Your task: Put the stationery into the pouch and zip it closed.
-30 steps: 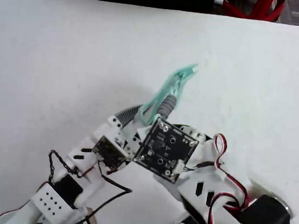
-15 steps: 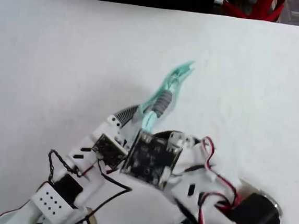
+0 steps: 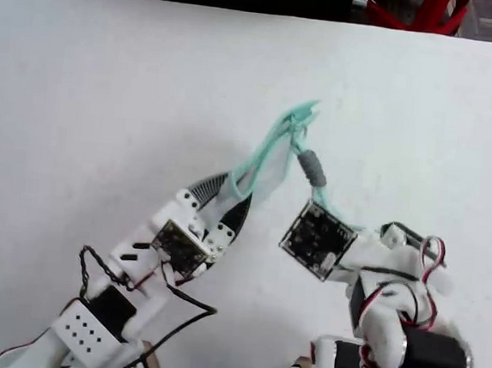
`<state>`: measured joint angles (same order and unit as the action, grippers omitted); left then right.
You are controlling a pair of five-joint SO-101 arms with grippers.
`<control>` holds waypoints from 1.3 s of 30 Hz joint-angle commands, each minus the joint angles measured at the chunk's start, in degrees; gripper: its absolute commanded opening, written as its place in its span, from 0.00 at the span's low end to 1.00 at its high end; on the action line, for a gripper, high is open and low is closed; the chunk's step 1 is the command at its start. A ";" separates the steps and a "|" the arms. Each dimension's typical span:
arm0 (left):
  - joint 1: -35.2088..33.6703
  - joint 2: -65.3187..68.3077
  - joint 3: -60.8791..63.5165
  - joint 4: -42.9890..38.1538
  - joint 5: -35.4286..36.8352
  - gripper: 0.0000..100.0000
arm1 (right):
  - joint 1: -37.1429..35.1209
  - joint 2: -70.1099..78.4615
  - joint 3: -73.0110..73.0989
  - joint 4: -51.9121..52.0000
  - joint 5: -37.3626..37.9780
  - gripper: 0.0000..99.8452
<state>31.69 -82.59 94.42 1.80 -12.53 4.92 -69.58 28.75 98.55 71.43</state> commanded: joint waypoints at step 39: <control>-0.31 -0.57 -2.99 1.58 -0.53 0.02 | -27.47 -6.64 30.24 -49.63 -71.38 0.29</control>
<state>31.69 -82.59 94.42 3.21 -12.44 -22.51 -70.55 55.12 52.22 0.75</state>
